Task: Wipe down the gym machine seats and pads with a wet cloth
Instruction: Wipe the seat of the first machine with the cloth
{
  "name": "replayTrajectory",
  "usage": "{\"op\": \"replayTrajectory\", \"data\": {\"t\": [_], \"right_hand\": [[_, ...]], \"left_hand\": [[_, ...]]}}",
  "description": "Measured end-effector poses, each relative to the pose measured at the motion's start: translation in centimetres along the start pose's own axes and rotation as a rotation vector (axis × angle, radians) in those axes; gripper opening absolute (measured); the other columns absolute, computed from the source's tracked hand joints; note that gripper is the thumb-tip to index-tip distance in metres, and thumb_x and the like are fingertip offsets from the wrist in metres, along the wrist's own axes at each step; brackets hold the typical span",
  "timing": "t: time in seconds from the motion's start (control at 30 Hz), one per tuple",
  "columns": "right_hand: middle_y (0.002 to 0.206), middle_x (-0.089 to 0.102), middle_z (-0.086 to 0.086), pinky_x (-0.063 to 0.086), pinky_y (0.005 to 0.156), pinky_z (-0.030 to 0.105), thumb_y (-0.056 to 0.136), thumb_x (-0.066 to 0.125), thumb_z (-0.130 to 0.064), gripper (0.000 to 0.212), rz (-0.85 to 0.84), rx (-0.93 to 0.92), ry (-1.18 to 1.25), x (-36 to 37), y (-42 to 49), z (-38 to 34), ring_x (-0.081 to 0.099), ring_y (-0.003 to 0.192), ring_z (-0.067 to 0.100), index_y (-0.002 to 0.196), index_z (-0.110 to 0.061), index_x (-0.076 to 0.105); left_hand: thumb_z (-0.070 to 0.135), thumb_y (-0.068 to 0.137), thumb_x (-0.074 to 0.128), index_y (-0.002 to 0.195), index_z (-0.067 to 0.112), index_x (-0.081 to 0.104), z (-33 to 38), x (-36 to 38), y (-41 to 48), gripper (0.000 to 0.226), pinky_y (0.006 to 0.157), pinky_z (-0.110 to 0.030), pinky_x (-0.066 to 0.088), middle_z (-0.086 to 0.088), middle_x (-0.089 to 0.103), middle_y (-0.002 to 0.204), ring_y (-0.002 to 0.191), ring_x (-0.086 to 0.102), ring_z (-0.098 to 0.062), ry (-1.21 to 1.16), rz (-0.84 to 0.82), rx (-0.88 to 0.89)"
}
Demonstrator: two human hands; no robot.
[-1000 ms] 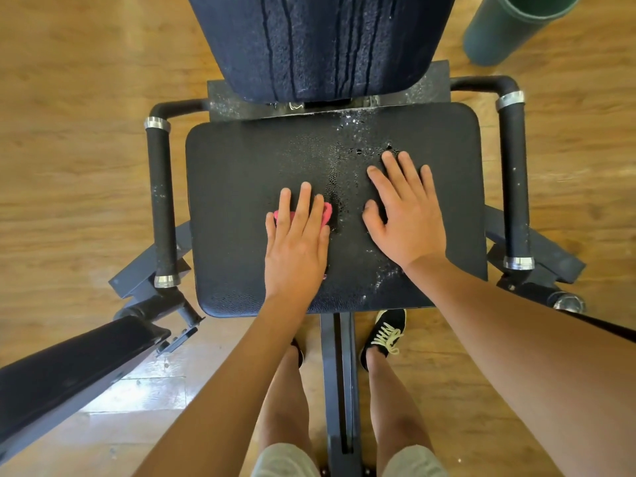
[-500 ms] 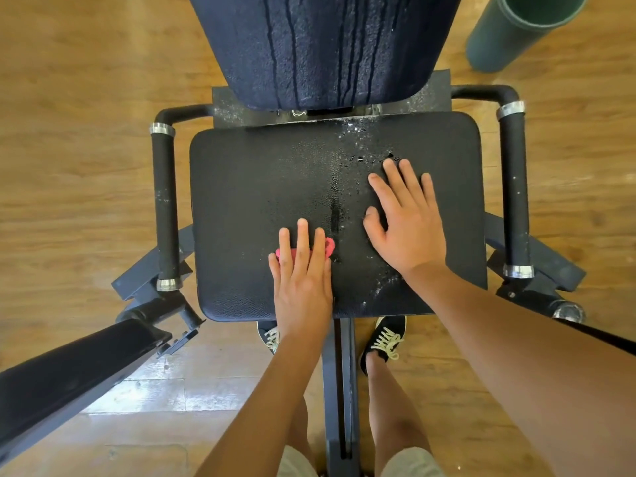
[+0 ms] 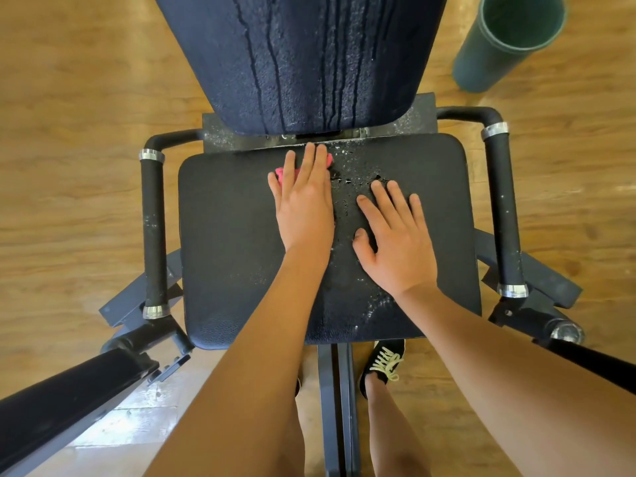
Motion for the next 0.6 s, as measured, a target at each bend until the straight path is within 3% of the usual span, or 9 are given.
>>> {"op": "replayTrajectory", "data": {"t": [0.27, 0.43, 0.6], "right_hand": [[0.162, 0.041, 0.012, 0.018, 0.127, 0.056, 0.101, 0.044, -0.032, 0.050, 0.015, -0.008, 0.012, 0.2, 0.0, 0.2, 0.028, 0.155, 0.031, 0.147, -0.014, 0.054], [0.163, 0.040, 0.011, 0.017, 0.127, 0.054, 0.102, 0.046, -0.032, 0.049, 0.012, -0.006, 0.020, 0.2, 0.1, 0.3, 0.027, 0.155, 0.031, 0.147, -0.015, 0.054], [0.164, 0.039, 0.009, 0.014, 0.129, 0.052, 0.103, 0.048, -0.031, 0.048, -0.018, -0.001, 0.090, -0.1, 0.1, 0.5, 0.026, 0.156, 0.028, 0.148, -0.016, 0.054]], "left_hand": [[0.023, 0.108, 0.042, 0.142, 0.014, 0.056, 1.2, 0.8, 2.8, 0.038, 0.119, -0.055, 0.025, -0.007, 0.055, 0.148, 0.146, 0.039, -0.026, -0.011, 0.086, -0.098], [0.022, 0.106, 0.037, 0.136, 0.009, 0.060, 1.0, 1.0, 2.8, 0.040, 0.116, -0.057, 0.033, -0.014, 0.057, 0.143, 0.139, 0.047, -0.028, 0.063, 0.103, 0.014], [0.016, 0.105, 0.039, 0.141, 0.007, 0.056, 0.4, 0.8, 1.4, 0.040, 0.118, -0.058, 0.029, -0.020, 0.047, 0.152, 0.146, 0.037, -0.033, 0.106, 0.028, 0.167]]}}
Point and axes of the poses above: each hand's wrist, its own y-axis towards the middle knuckle, its own x-axis out of the palm, z = x × y, the point moved 4 cm from there along y, towards the middle knuckle
